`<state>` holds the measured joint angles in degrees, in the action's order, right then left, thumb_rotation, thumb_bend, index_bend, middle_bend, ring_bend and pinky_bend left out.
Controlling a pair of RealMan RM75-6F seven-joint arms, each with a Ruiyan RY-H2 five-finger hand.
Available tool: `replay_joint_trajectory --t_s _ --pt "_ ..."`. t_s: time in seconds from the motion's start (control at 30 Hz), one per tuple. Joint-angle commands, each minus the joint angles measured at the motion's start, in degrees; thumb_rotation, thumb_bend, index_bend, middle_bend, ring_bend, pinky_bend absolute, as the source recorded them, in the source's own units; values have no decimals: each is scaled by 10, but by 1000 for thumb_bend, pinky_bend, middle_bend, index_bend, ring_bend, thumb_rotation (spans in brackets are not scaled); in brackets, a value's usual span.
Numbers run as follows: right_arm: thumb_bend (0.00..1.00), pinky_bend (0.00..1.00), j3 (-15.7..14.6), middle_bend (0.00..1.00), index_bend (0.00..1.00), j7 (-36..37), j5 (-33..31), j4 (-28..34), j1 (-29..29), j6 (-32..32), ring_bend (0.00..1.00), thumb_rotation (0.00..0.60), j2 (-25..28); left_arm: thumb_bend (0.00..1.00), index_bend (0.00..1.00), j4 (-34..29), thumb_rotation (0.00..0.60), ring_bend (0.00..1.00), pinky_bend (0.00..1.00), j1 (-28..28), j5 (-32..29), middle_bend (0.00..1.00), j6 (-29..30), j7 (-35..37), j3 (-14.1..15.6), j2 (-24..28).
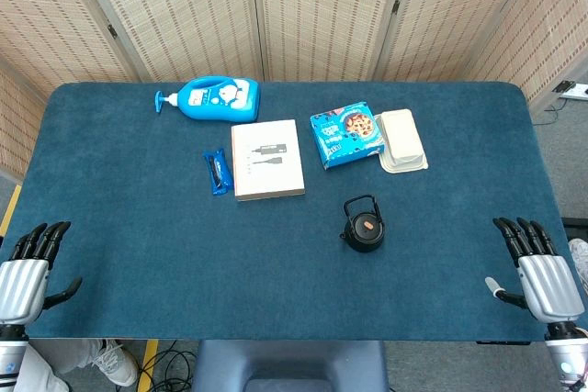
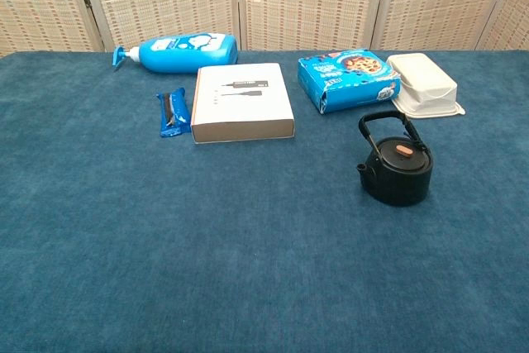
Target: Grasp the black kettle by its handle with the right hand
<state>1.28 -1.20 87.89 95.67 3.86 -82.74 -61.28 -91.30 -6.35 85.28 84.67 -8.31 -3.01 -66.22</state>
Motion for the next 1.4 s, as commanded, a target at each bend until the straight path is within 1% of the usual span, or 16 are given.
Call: replay_joint_trajectory --t_s 0.03,0.33,0.4,0.47,0.57,0.63,0.73,0.77,0.83,0.87,0.93,1.0,1.2,1.4 --pt "162 0 -1 96 0 0 3 1 1 -1 29 600 2 257 93 0 600 97 175 -1 -1 137 0 1 0 0" --pt "167 0 -3 96 0 -3 10 5 5 4 29 600 8 257 94 -1 600 97 174 1 0 137 2 0 1 0" --pt "186 0 -3 96 0 -3 16 7 11 11 29 600 10 256 95 -1 600 97 174 2 -2 137 4 1 0 1" --pt "254 0 -2 96 0 1 17 9 23 28 29 600 14 256 100 -1 600 98 174 3 -3 137 8 4 -2 0" --pt "296 0 4 96 0 -6 19 17 48 61 29 600 25 257 107 1 600 99 175 5 -2 137 12 8 -3 1" --pt "366 0 9 98 0 -10 23 29 69 87 29 600 35 256 108 1 600 99 174 6 0 137 17 11 -3 2" --pt "515 0 17 110 0 -6 31 43 101 121 31 600 45 256 108 3 600 99 174 9 1 137 22 13 -3 2" --pt "550 0 22 118 0 -1 35 48 116 136 40 600 49 256 108 3 600 99 174 10 1 137 24 12 -3 2" --pt "592 0 29 148 9 9 38 56 139 162 68 600 54 256 108 4 600 99 174 12 -1 137 27 10 -4 2" --pt "615 0 35 172 30 24 36 63 157 182 83 600 58 256 108 4 600 99 174 14 -3 137 29 11 -4 1" --pt "666 0 47 216 66 49 25 72 186 217 99 600 60 256 108 3 600 99 174 17 -6 137 32 14 -5 1" --pt "713 0 57 250 73 55 15 73 211 247 112 600 58 256 108 3 600 99 174 18 -5 137 34 15 -4 3" --pt "702 0 87 250 73 25 -46 61 285 337 112 600 33 256 108 3 600 99 174 25 -7 137 38 23 -3 8" --pt "693 0 108 211 73 -4 -116 36 354 419 113 600 4 256 108 2 600 99 174 27 -8 137 36 22 -1 9"
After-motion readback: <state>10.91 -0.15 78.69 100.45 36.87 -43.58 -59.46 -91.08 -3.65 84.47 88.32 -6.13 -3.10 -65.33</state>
